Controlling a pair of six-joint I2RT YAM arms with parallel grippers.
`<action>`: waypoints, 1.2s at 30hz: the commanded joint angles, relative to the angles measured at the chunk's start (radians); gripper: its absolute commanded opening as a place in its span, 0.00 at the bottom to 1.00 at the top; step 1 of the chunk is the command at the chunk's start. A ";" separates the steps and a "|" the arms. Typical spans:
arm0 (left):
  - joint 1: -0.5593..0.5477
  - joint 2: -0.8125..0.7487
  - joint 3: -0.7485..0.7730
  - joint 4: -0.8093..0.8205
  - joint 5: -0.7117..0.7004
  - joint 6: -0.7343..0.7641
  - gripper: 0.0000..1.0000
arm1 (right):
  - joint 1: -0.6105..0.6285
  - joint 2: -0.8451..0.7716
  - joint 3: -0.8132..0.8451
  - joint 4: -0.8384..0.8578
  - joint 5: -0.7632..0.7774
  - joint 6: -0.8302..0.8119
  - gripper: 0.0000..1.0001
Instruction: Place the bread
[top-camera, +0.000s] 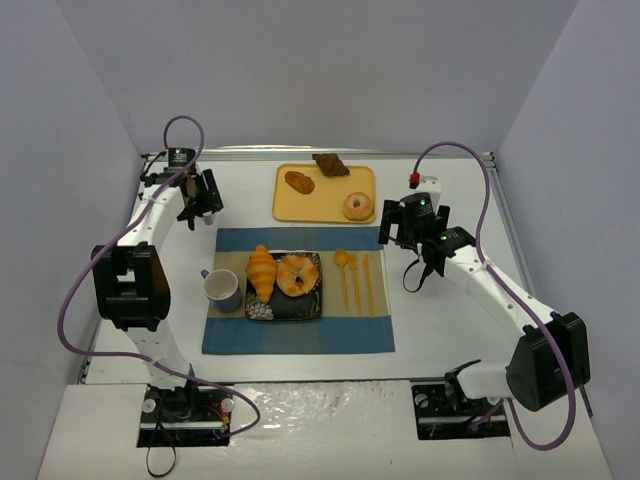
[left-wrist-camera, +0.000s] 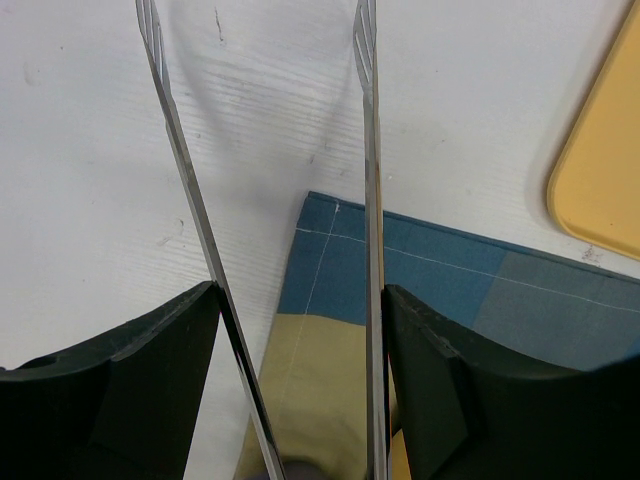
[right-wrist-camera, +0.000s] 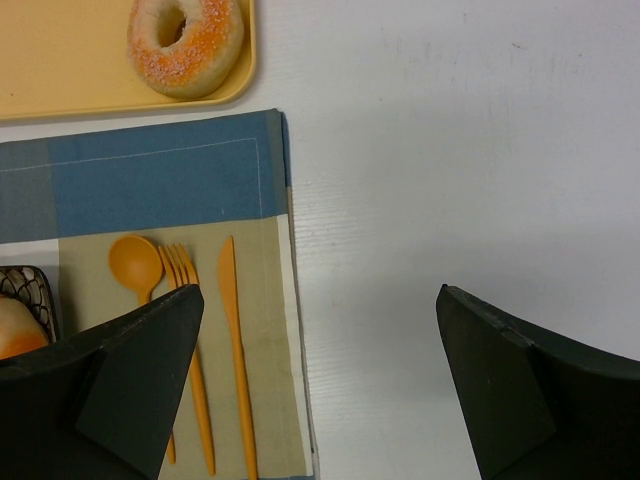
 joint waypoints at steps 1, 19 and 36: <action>0.008 -0.025 0.003 0.080 0.004 0.012 0.61 | 0.002 0.002 0.009 0.048 0.017 -0.019 1.00; 0.108 0.075 -0.088 0.095 0.085 -0.055 0.61 | 0.003 0.004 0.003 0.052 0.001 -0.013 1.00; 0.108 0.026 -0.141 0.108 0.098 -0.049 0.79 | 0.004 -0.010 0.019 0.052 -0.017 -0.013 1.00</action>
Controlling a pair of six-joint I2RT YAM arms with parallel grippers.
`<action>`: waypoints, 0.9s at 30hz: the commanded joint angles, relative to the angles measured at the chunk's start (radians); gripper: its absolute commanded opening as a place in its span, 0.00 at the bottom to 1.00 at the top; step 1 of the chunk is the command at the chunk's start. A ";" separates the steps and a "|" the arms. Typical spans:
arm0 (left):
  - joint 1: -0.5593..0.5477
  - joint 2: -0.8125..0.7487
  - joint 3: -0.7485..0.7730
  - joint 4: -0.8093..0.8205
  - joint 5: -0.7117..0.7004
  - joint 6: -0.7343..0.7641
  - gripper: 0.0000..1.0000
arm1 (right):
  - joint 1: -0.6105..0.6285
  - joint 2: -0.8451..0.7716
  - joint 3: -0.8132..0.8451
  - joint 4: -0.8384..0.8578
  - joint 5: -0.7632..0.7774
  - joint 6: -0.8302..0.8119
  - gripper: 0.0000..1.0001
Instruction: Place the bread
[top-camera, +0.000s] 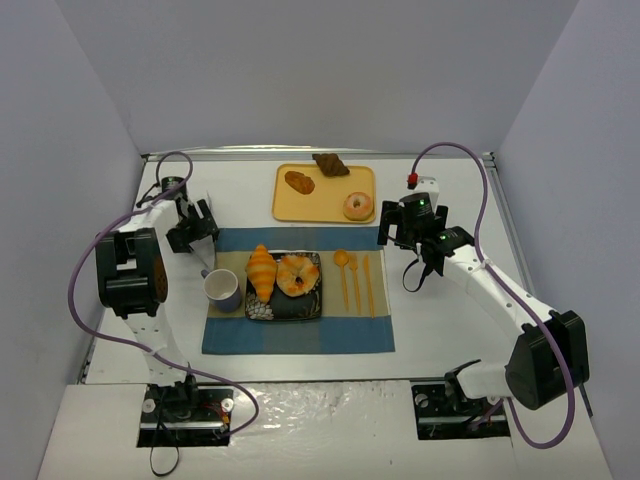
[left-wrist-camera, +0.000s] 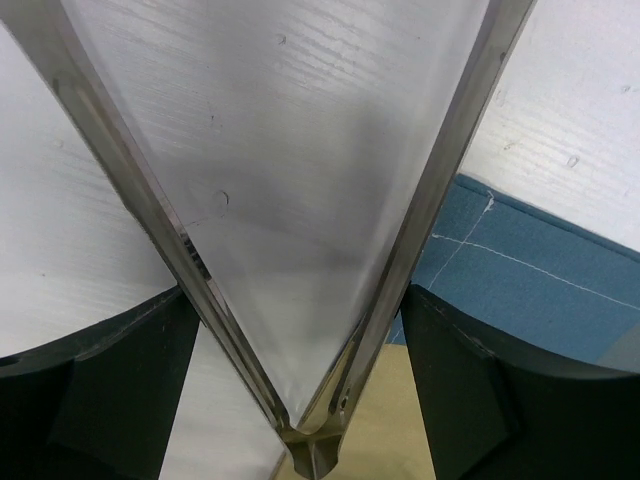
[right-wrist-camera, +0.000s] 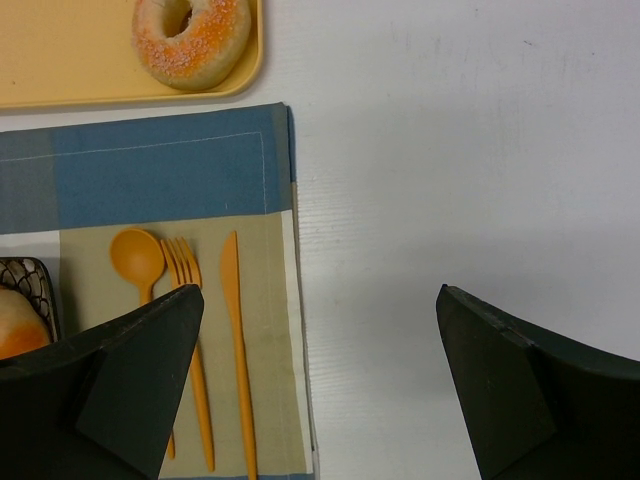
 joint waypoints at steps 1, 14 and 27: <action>-0.001 -0.105 0.037 0.018 0.003 0.011 0.80 | 0.004 -0.020 0.020 0.051 0.001 -0.002 1.00; -0.013 -0.238 0.203 -0.199 -0.129 0.033 0.81 | 0.004 -0.022 0.039 0.043 -0.002 0.004 1.00; -0.247 -0.514 0.109 -0.237 -0.102 0.063 0.81 | 0.004 -0.078 0.042 0.036 0.008 0.020 1.00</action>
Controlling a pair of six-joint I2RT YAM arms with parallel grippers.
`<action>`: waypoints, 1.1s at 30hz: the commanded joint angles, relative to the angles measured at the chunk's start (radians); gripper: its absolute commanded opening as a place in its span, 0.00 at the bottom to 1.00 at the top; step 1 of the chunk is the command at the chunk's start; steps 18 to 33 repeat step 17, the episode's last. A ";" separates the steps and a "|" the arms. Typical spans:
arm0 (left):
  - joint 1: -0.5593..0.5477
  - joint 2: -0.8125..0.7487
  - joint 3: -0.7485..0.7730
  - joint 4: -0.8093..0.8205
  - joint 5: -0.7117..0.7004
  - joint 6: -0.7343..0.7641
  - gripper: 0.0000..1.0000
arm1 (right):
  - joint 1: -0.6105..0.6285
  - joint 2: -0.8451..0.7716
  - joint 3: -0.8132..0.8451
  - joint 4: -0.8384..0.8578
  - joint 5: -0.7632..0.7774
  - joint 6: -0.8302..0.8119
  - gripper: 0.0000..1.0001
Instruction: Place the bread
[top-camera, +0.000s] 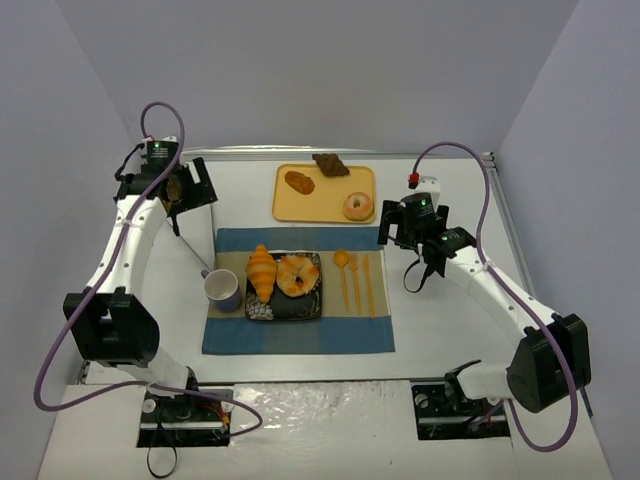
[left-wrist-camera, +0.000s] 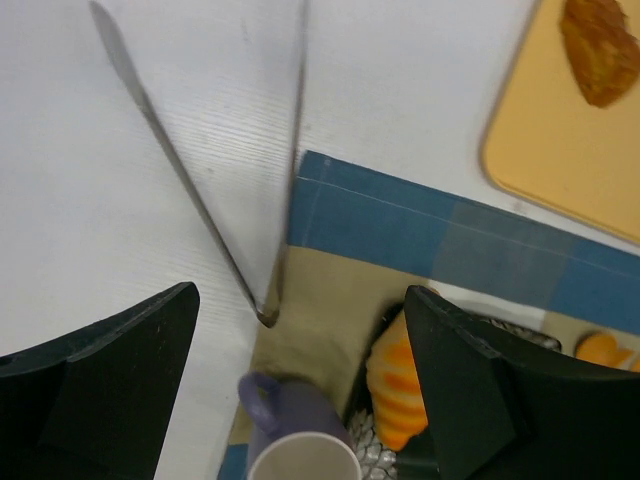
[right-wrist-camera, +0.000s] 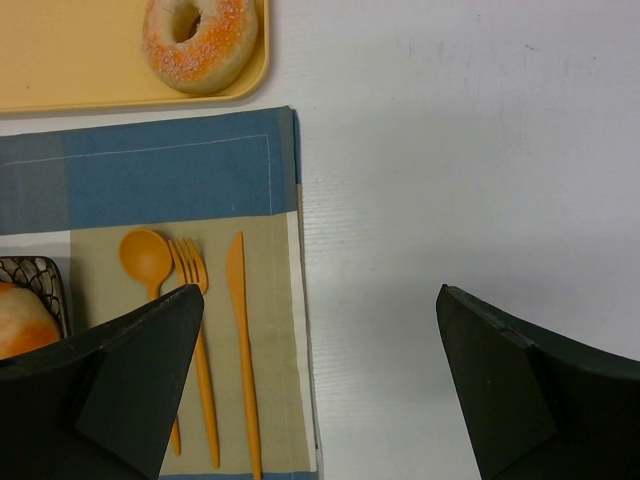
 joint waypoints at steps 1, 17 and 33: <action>-0.106 -0.123 -0.070 0.003 -0.002 0.020 0.81 | 0.004 -0.059 0.040 0.035 0.017 0.018 1.00; -0.188 -0.244 -0.244 0.042 -0.029 0.035 0.82 | 0.004 -0.052 0.102 0.009 0.003 0.031 1.00; -0.188 -0.244 -0.244 0.042 -0.029 0.035 0.82 | 0.004 -0.052 0.102 0.009 0.003 0.031 1.00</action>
